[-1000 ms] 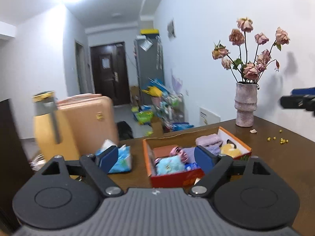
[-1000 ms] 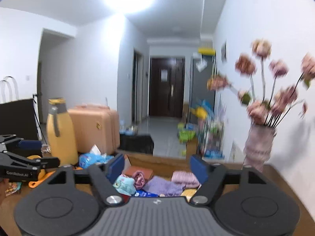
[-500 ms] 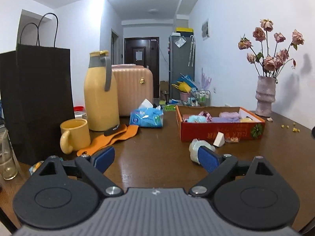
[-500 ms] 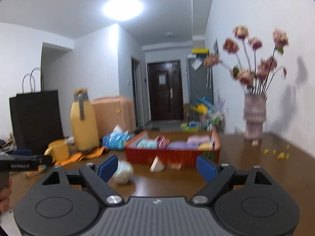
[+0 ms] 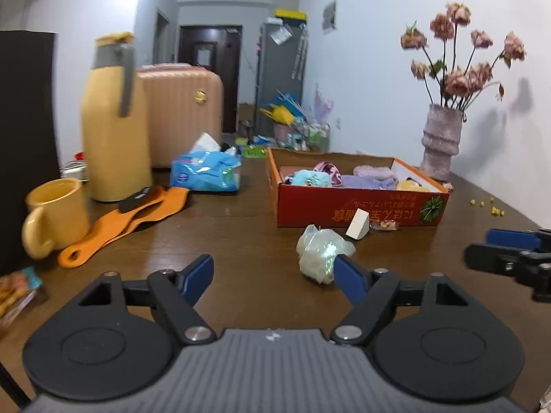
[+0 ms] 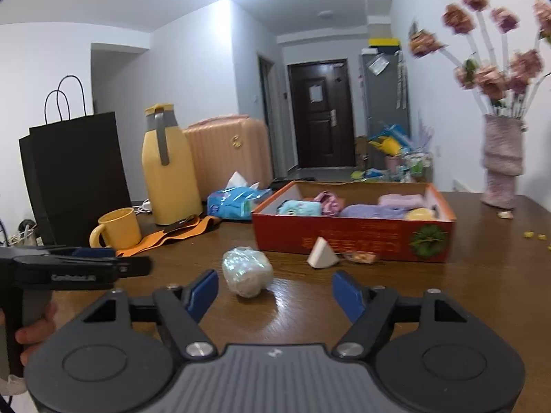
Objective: Organize soft objects
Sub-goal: 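Close both grippers on the clear plastic bag and lift it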
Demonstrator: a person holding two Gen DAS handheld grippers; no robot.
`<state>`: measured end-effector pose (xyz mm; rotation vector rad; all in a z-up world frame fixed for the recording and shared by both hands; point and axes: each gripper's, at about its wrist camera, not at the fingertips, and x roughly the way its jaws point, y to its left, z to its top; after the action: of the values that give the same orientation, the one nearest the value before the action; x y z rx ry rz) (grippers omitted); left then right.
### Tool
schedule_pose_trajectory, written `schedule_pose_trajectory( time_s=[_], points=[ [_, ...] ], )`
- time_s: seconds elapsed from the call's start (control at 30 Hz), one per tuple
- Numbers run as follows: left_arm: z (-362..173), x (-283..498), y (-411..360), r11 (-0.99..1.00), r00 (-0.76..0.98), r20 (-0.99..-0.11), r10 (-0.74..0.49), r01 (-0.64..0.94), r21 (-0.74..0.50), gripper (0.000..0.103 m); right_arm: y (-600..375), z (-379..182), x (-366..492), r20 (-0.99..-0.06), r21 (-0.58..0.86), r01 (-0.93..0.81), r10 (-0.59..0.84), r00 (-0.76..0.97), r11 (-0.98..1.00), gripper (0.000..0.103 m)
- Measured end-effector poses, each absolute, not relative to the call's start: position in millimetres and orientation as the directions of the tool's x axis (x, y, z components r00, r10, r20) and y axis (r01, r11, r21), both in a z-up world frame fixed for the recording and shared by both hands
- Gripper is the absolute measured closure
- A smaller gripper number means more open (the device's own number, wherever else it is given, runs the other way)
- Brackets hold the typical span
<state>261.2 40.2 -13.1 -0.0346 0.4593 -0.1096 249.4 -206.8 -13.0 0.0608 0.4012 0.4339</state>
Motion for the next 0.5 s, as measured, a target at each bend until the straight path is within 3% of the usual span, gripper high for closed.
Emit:
schedule_pose_trajectory(
  time_s=[0.13,0.37,0.43,0.5],
  points=[
    [-17.5,312.2,39.2,0.978,0.849,-0.487,-0.206,0.161,-0.132,0.039,-201.0,-24.0,305.6,-0.407,0.265,-0.386,0.465,0.786,0.884,0.038],
    [-46.5,384.3,43.5,0.921,0.732,-0.569,-0.375,0.222,-0.321,0.072,-193.1,-64.1,388.6,-0.493,0.49,-0.309,0.551,0.673,0.815,0.053],
    [-56.7,391.7,44.8,0.904,0.704,-0.579,-0.412,0.236,-0.356,0.077,-190.0,-73.2,401.2,-0.5,0.518,-0.295,0.565,0.657,0.803,0.055],
    [-63.2,396.3,46.3,0.893,0.686,-0.583,-0.436,0.246,-0.378,0.085,-187.7,-82.0,410.2,-0.499,0.559,-0.291,0.595,0.63,0.777,0.064]
  ],
)
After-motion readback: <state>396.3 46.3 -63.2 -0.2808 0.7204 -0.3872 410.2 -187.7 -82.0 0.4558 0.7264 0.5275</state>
